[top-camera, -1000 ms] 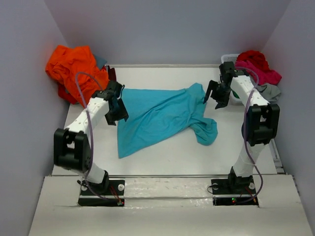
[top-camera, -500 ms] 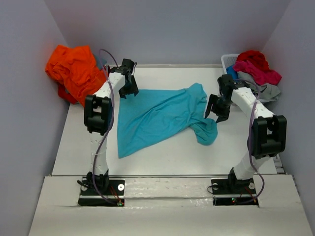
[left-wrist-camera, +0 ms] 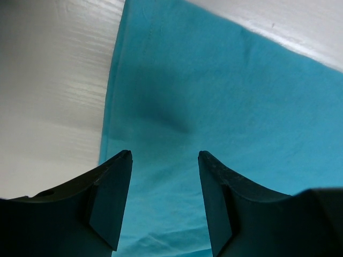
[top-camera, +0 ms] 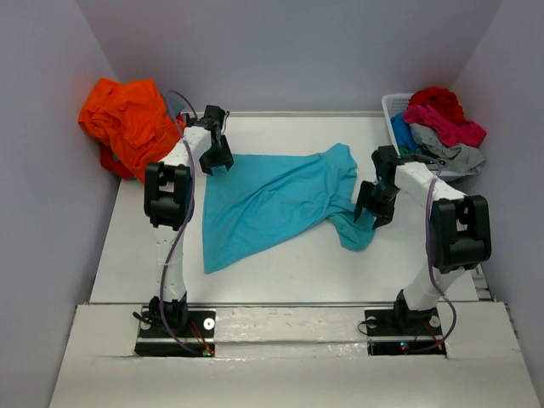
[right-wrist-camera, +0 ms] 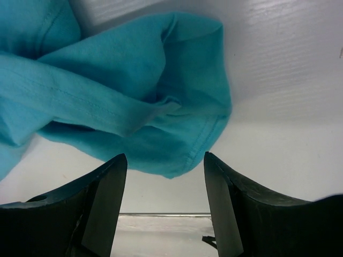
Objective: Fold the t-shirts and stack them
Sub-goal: Flatten out the crumpled T-shirt at the center of the board.
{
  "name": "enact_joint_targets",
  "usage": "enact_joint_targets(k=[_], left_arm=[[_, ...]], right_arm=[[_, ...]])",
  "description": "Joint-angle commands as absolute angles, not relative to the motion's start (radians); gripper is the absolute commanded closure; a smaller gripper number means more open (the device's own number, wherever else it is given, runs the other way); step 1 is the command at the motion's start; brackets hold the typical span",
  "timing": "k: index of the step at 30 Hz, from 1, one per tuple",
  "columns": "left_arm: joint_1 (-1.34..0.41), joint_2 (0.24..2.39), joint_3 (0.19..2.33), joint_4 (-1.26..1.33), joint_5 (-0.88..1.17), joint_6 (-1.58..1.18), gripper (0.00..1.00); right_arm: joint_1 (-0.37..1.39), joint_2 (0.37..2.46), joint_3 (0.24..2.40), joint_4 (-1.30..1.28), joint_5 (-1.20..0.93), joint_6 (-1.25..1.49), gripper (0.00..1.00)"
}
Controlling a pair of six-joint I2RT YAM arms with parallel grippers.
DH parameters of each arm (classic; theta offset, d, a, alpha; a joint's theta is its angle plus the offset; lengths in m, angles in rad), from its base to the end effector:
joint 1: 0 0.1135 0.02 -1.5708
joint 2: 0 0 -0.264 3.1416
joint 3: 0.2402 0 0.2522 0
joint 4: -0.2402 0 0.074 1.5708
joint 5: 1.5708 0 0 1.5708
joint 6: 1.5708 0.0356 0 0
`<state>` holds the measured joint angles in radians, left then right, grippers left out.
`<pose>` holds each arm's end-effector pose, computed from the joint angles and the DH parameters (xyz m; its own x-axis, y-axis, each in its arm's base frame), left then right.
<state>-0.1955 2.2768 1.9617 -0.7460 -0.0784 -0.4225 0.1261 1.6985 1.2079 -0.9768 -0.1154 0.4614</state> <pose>0.4873 -0.0937 0.1999 -0.8450 -0.2494 -0.4730 -0.2086 0.9682 -0.1377 0.3063 0.0430 0.2041 -0.9444 0.3261 -0.0414 0.3169 0.9368 0.1485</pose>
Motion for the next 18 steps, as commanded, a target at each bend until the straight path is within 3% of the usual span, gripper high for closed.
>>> enact_joint_targets(k=[1, 12, 16, 18], left_arm=[[-0.193, 2.218, 1.937, -0.744, -0.071, -0.4, 0.36], [-0.193, 2.22, 1.953, -0.756, -0.071, -0.396, 0.36], [-0.193, 2.224, 1.954, -0.758, -0.072, -0.396, 0.36], [-0.193, 2.226, 1.954, -0.759, -0.074, -0.393, 0.36]], right_arm=[[0.137, 1.721, 1.23, -0.885, -0.094, 0.465, 0.35], [0.137, 1.815, 1.358, -0.87, -0.092, 0.449, 0.37], [0.137, 1.841, 1.35, -0.853, -0.113, 0.445, 0.44], [0.137, 1.839, 1.338, -0.847, -0.123, 0.448, 0.54]])
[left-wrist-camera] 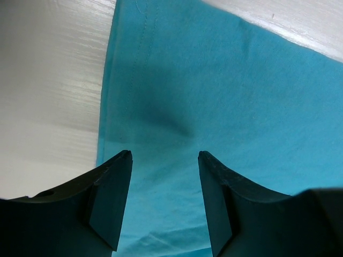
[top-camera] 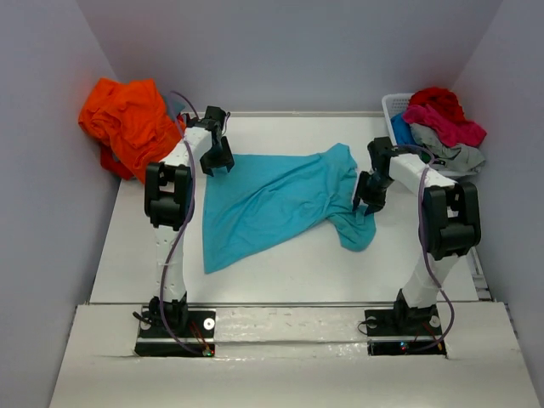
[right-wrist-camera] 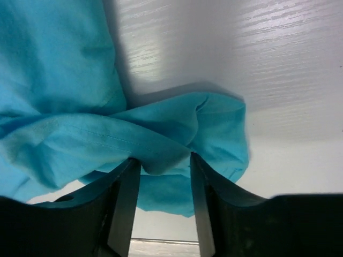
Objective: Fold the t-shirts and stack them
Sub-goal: Flatten out the crumpled T-shirt at the center of the board.
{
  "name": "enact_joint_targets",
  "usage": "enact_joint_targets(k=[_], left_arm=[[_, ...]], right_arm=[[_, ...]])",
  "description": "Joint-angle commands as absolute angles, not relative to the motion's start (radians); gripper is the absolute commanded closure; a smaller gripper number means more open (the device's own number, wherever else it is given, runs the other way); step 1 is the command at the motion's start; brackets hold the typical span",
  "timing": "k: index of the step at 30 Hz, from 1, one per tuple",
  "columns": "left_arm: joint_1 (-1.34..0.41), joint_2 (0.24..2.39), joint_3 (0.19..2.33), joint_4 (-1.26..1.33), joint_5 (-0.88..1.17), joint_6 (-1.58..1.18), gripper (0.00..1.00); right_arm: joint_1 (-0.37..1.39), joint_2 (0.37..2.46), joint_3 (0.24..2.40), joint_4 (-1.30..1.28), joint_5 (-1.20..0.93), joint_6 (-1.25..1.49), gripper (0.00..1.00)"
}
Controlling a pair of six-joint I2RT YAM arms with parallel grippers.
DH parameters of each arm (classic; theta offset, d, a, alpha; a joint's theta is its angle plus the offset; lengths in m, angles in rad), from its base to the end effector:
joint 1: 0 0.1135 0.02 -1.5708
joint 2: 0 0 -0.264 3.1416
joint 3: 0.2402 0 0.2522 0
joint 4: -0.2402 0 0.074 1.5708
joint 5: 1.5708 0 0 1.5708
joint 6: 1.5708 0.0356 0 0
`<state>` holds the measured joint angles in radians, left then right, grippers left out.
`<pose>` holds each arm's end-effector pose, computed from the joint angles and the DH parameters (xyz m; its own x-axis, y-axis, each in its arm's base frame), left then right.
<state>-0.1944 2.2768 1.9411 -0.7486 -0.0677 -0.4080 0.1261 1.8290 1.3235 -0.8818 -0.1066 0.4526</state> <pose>0.4847 -0.0930 0.1935 -0.8603 -0.2341 -0.4529 -0.1957 0.9719 -0.1306 0.3475 0.0479 0.1951 -0.9403 0.3191 -0.1184 0.2968 0.9390 0.1739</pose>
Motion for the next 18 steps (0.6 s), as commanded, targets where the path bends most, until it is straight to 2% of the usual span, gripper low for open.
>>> enact_joint_targets(k=[1, 2, 5, 7, 10, 18], left_arm=[[-0.193, 2.226, 1.954, -0.759, -0.074, -0.393, 0.36], [-0.193, 2.229, 1.956, -0.759, -0.075, -0.393, 0.36], [-0.193, 2.232, 1.957, -0.761, -0.074, -0.393, 0.36], [-0.193, 2.233, 1.959, -0.761, -0.072, -0.393, 0.36], [-0.193, 2.237, 1.963, -0.761, -0.072, -0.39, 0.36], [-0.184, 2.252, 1.977, -0.762, -0.071, -0.39, 0.36]], right_arm=[[0.146, 1.838, 1.333, -0.842, -0.124, 0.451, 0.61], [0.146, 1.835, 1.321, -0.839, -0.126, 0.453, 0.7], [0.146, 1.839, 1.313, -0.831, -0.13, 0.451, 0.71], [0.146, 1.836, 1.313, -0.836, -0.133, 0.451, 0.75], [0.155, 1.813, 1.325, -0.854, -0.135, 0.457, 0.91], [0.219, 1.694, 1.399, -0.991, -0.147, 0.463, 0.93]])
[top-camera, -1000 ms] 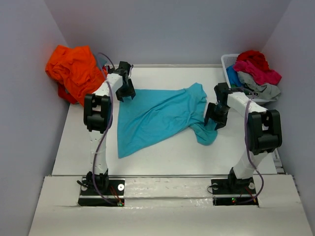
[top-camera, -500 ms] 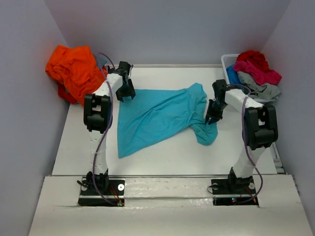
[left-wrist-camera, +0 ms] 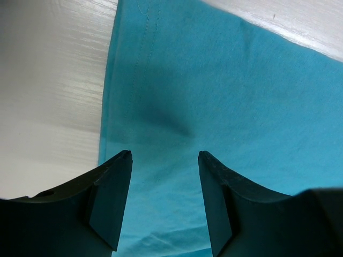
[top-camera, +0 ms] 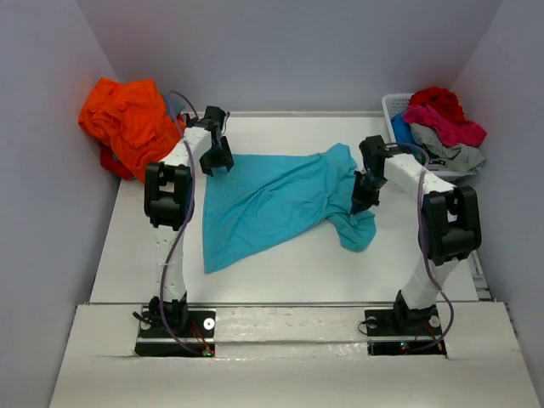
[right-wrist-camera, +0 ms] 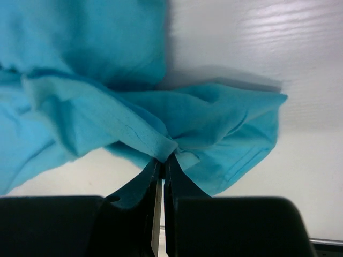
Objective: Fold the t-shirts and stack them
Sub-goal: Flatten out the crumpled T-shirt at the center of the board.
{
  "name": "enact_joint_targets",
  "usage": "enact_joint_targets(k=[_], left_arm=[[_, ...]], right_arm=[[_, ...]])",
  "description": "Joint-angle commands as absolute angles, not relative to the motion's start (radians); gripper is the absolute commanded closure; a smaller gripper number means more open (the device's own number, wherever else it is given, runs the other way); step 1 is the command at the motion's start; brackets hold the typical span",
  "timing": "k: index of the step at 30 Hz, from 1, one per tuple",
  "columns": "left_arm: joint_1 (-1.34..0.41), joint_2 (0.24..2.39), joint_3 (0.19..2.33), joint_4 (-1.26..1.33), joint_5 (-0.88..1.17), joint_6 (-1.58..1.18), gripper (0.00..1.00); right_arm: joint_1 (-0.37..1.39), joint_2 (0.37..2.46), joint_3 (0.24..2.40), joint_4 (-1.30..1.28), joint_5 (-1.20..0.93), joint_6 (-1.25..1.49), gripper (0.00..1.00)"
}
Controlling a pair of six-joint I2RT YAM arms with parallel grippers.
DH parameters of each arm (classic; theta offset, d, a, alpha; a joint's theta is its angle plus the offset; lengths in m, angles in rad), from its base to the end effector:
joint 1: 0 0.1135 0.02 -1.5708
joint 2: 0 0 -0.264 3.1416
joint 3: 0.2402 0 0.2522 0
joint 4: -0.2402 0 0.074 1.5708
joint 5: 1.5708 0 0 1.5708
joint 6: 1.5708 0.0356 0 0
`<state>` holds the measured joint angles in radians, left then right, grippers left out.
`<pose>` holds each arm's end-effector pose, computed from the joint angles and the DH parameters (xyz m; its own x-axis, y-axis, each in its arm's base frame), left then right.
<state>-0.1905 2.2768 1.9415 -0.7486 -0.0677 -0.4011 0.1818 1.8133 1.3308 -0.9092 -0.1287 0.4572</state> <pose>0.4851 -0.0911 0.1937 -0.8606 -0.2308 -0.4541 -0.1935 0.9728 -0.1276 0.3411 0.0674 0.2017 -0.9575 0.2691 -0.1041 0.2462 0.9500 0.1920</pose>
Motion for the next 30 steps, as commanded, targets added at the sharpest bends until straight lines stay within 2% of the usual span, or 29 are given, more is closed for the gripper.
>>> enact_joint_targets(k=[1, 10, 17, 23, 30], left_arm=[[-0.184, 2.255, 1.979, -0.764, -0.069, -0.39, 0.36], [-0.175, 2.281, 2.013, -0.773, -0.064, -0.384, 0.36], [-0.175, 2.302, 2.057, -0.793, -0.058, -0.379, 0.36], [-0.175, 2.31, 2.079, -0.802, -0.055, -0.379, 0.36], [-0.175, 2.296, 2.071, -0.805, -0.055, -0.373, 0.36]], right_arm=[[0.219, 1.674, 1.404, -1.021, -0.167, 0.465, 0.93], [0.247, 1.424, 1.421, -1.23, -0.255, 0.482, 0.93], [0.268, 1.298, 1.247, -1.27, -0.408, 0.495, 0.93], [0.348, 1.284, 1.112, -1.233, -0.477, 0.494, 0.93], [0.477, 1.393, 1.124, -1.143, -0.515, 0.515, 0.93]])
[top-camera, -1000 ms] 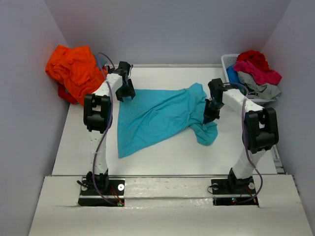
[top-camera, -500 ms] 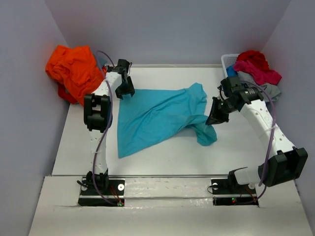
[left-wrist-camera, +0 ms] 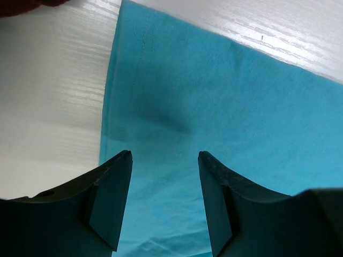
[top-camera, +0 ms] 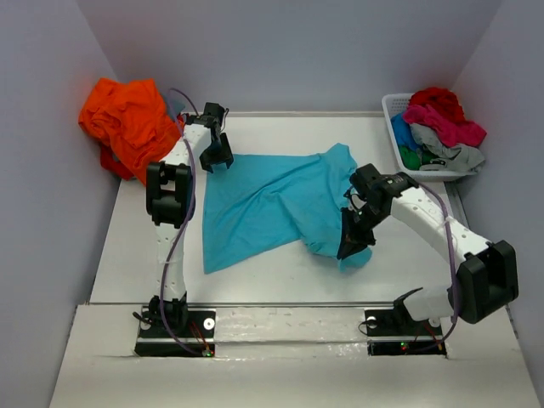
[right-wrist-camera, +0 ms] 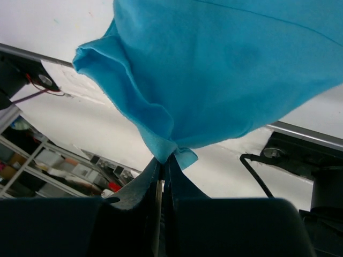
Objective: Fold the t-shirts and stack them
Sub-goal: Flatten out the crumpled T-shirt at the center of the board.
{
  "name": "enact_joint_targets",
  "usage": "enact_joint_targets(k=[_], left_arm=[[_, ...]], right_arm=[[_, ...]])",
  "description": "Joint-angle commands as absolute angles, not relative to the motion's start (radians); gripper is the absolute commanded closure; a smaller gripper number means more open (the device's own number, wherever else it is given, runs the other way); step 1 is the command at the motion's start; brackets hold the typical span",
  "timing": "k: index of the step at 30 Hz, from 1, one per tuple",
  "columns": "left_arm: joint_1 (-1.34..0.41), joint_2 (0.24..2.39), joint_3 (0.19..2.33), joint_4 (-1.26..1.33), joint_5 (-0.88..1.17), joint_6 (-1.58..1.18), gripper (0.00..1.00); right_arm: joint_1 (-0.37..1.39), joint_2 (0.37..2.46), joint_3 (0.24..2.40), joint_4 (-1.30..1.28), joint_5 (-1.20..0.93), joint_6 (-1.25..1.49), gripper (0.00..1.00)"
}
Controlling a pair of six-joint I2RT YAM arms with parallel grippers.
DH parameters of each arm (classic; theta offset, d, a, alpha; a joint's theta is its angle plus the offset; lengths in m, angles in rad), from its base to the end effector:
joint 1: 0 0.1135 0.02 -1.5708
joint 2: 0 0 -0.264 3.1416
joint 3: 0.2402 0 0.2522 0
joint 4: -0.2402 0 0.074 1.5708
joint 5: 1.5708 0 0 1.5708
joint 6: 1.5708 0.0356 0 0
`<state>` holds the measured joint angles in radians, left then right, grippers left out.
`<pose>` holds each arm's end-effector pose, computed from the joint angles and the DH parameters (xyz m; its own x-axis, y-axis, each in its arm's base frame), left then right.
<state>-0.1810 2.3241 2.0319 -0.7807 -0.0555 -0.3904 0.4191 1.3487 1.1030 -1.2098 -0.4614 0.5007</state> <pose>0.4969 -0.0889 0.1967 -0.8577 -0.2293 -0.4602 -0.1868 0.9728 -0.1367 0.2002 0.1065 0.2645 -0.9934 0.0280 0.1114 0.0749 0.8933 0.4432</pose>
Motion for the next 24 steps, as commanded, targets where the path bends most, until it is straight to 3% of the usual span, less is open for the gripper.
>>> enact_joint_targets(k=[1, 6, 11, 16, 20, 24], left_arm=[[-0.175, 2.295, 2.069, -0.804, -0.057, -0.373, 0.36], [-0.166, 2.286, 2.063, -0.804, -0.057, -0.371, 0.36], [-0.157, 2.279, 2.066, -0.804, -0.058, -0.371, 0.36], [-0.156, 2.293, 2.079, -0.81, -0.052, -0.374, 0.36], [-0.156, 2.293, 2.085, -0.81, -0.055, -0.371, 0.36], [-0.156, 2.296, 2.088, -0.81, -0.048, -0.374, 0.36]], right_arm=[[0.504, 1.425, 1.132, -1.125, -0.517, 0.515, 0.93], [0.571, 1.526, 1.166, -1.06, -0.537, 0.514, 0.91], [0.58, 1.569, 1.253, -1.054, -0.52, 0.505, 0.67], [0.58, 1.626, 1.35, -1.081, -0.467, 0.491, 0.63], [0.58, 1.635, 1.419, -1.097, -0.341, 0.524, 0.44], [0.58, 1.696, 1.494, -1.089, -0.223, 0.578, 0.41]])
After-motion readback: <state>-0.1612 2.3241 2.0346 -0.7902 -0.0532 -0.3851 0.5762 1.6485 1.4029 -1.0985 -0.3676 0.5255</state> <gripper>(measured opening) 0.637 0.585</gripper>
